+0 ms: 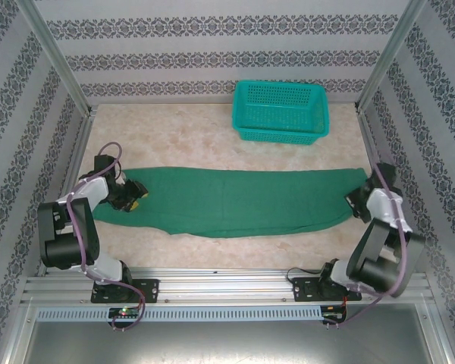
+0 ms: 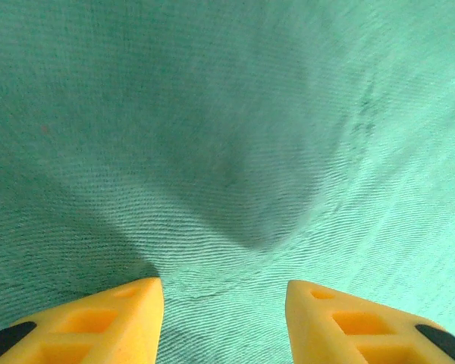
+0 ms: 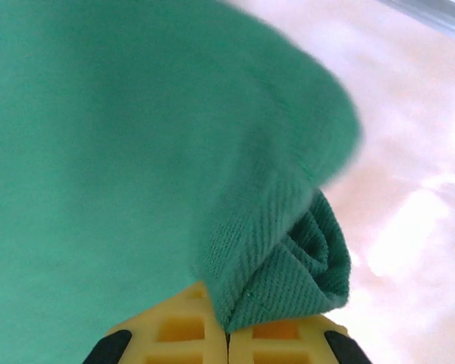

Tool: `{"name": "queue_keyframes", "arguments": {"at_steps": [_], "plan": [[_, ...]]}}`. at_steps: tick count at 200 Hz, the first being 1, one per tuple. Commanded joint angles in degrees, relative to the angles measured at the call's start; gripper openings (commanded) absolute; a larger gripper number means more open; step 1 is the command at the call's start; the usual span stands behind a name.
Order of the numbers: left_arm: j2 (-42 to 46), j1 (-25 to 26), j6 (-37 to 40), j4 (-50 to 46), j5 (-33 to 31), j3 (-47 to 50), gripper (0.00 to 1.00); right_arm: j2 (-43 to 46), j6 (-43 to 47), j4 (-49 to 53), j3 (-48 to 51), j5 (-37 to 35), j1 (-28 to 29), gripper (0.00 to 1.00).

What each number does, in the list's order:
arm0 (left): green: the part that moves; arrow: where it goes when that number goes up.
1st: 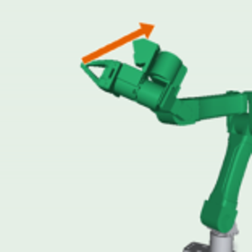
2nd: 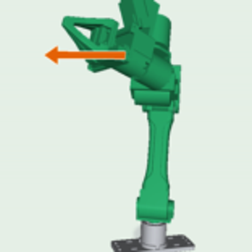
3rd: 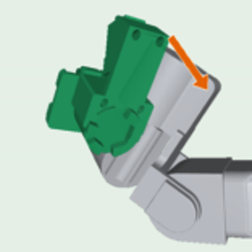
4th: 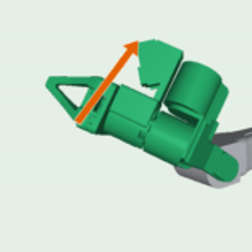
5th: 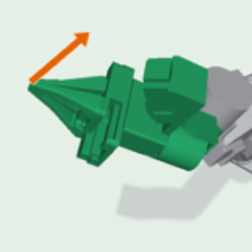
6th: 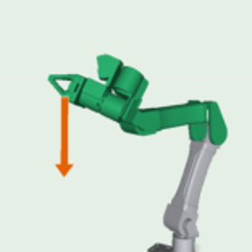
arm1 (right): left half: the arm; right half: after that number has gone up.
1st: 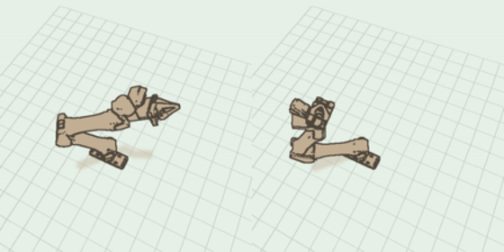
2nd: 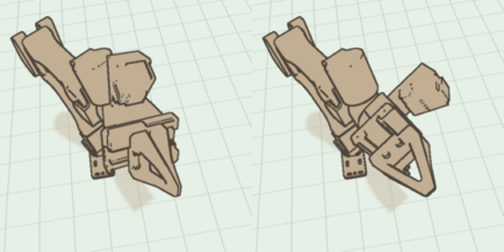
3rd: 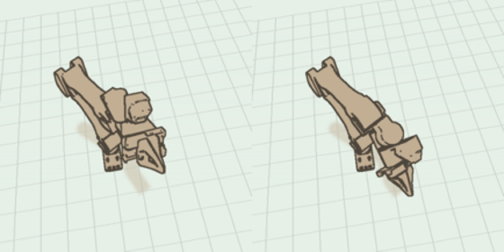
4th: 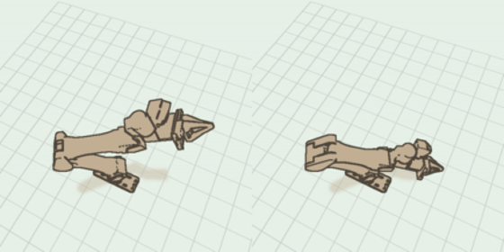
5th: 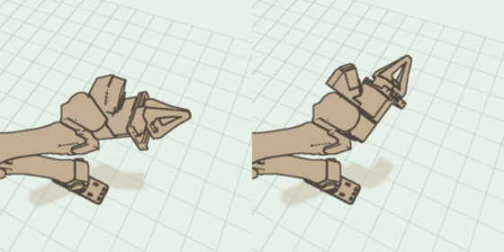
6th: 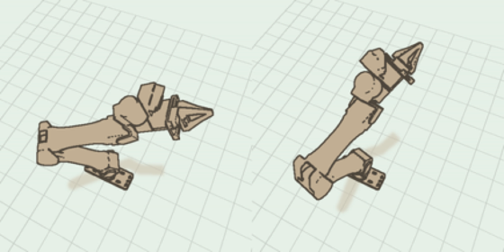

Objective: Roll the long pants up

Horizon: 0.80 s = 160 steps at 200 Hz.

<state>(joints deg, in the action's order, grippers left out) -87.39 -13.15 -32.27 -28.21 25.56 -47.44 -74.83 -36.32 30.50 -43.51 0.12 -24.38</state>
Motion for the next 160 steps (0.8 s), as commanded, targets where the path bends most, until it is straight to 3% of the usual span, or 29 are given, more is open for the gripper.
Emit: {"name": "queue_keyframes", "arguments": {"at_steps": [1, 33, 69, 104, 160], "plan": [[3.24, 0.21, -0.69, -1.32, -2.61, -2.89, 0.46, 6.32, -0.88, -2.12, -3.34, -4.02, 13.68, 0.00], [5.21, 0.40, -0.82, -0.86, -2.28, -3.56, 0.48, 8.48, -5.81, -1.46, -8.34, -7.68, 35.39, 0.00], [3.70, 0.40, -1.69, 2.68, -0.52, -3.20, 0.48, -4.29, -7.54, -0.53, -19.54, -9.27, 57.47, 0.00], [2.77, 0.40, -1.33, 4.21, -0.43, -2.71, 0.47, -22.93, -5.41, 1.10, -37.04, -6.07, 71.29, 0.00], [1.83, 0.40, -0.03, 4.45, 0.39, -3.12, 0.51, -46.96, -1.36, 9.86, -67.72, 3.93, 82.82, 0.03]]}}
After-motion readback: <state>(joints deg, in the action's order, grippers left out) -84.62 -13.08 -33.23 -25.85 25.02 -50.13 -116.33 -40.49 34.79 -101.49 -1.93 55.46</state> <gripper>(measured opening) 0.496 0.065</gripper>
